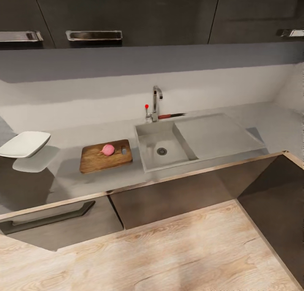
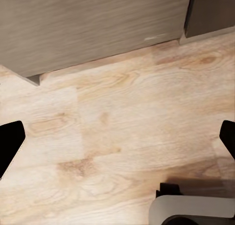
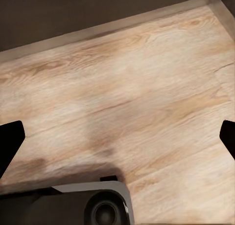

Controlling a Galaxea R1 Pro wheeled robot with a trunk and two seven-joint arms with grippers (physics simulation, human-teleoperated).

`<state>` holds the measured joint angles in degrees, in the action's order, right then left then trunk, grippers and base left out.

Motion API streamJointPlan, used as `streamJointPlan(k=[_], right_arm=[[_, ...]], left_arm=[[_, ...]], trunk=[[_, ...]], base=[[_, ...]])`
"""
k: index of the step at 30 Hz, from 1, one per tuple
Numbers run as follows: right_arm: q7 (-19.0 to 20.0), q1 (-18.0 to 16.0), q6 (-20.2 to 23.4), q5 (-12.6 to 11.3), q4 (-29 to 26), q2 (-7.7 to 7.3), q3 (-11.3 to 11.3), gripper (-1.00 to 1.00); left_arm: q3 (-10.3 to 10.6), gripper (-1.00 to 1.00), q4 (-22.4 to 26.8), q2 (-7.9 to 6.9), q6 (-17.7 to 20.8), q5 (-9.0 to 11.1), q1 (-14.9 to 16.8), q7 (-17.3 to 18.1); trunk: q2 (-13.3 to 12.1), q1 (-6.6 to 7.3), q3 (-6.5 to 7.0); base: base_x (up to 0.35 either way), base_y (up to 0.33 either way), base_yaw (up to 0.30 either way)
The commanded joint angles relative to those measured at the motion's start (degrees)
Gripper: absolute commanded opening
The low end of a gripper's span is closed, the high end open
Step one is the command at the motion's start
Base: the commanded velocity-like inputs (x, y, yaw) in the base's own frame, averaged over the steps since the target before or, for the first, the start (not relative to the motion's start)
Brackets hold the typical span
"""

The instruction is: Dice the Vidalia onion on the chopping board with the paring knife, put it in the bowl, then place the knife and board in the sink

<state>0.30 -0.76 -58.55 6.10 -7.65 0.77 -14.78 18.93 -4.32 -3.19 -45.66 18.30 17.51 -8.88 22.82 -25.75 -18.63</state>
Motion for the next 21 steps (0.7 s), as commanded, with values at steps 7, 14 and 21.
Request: streamJointPlan(k=[7,14,21], right_arm=[[-0.22,-0.03,-0.05,0.48,-0.21,-0.02,-0.64,1.00],[-9.31,-0.19,34.62,-2.41,-26.37,-0.25,-0.77,1.00],[-12.47,-0.21,57.47,-6.19,-54.11,-0.37,-0.77,1.00]], left_arm=[[0.49,1.00,-0.21,0.17,-0.17,0.09,0.07,-0.26],[0.57,1.00,-0.23,0.54,2.96,0.05,0.07,-0.20],[0.58,1.00,-0.24,0.57,5.67,0.07,0.07,-0.09]], trunk=[[0.09,-0.03,0.03],[0.09,-0.03,0.04],[0.09,-0.03,0.04]], base=[[0.000,0.083,-0.057],[0.000,0.007,-0.004],[0.000,0.000,0.000]])
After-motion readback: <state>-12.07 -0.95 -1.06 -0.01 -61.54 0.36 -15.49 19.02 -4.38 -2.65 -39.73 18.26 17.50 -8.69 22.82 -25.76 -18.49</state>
